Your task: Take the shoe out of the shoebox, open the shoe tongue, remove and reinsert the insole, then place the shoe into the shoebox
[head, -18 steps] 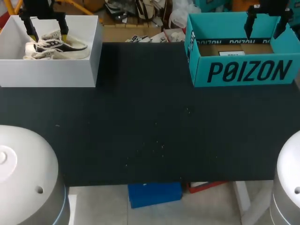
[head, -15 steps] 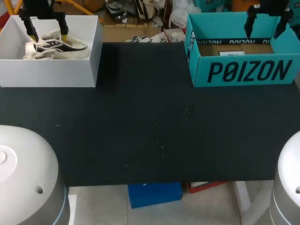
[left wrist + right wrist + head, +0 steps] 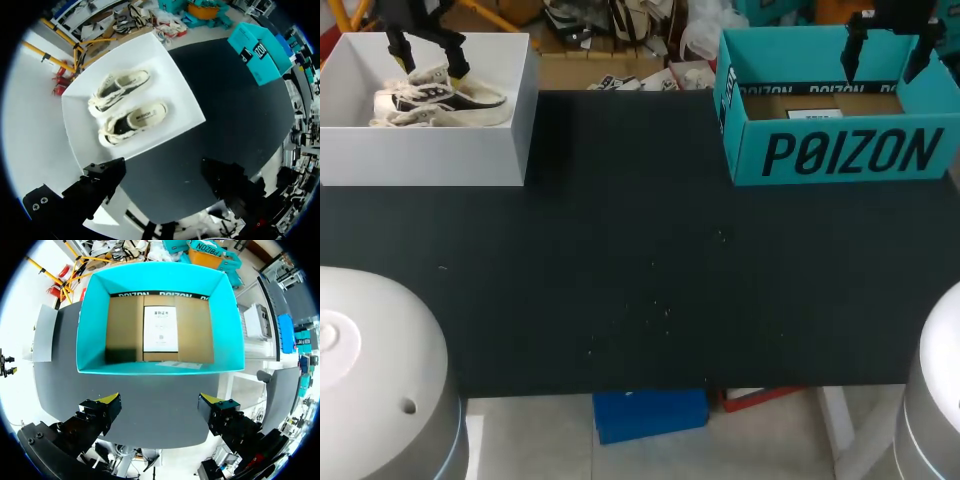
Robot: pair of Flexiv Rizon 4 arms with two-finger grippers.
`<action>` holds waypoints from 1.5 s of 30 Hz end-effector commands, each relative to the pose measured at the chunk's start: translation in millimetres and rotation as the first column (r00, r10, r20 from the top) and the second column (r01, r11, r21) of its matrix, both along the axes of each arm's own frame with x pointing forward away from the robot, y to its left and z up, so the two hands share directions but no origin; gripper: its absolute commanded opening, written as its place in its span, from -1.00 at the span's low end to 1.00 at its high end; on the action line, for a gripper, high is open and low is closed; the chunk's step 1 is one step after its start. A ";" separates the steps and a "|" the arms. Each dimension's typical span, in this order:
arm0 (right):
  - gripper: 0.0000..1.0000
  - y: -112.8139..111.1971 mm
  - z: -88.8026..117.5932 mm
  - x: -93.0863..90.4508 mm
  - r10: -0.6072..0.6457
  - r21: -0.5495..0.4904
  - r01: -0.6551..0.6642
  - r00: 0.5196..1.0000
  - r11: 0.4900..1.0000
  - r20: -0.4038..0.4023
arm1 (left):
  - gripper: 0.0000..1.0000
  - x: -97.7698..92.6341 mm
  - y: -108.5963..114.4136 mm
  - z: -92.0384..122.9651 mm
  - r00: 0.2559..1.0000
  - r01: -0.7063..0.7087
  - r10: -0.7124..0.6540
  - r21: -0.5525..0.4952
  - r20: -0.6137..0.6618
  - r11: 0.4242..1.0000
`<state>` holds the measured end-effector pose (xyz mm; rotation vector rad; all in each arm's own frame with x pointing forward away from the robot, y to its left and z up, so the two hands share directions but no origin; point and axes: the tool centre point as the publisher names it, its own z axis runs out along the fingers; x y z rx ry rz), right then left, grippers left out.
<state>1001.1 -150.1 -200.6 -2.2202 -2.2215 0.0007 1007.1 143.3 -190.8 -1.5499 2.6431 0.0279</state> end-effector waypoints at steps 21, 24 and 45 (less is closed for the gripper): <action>1.00 0.0 0.3 -0.1 0.000 0.000 0.000 1.000 1.000 -0.001 | 1.00 12.9 -2.8 7.4 0.586 0.779 -0.798 0.171 0.142 0.603; 1.00 0.0 0.3 -0.1 0.000 0.000 0.000 1.000 1.000 -0.001 | 0.87 24.0 13.4 5.3 0.581 0.781 -0.803 0.184 0.134 0.596; 1.00 0.0 0.3 -0.1 0.000 0.000 0.000 1.000 1.000 -0.001 | 0.62 86.2 71.9 -60.2 0.636 0.755 -0.769 0.158 0.055 0.636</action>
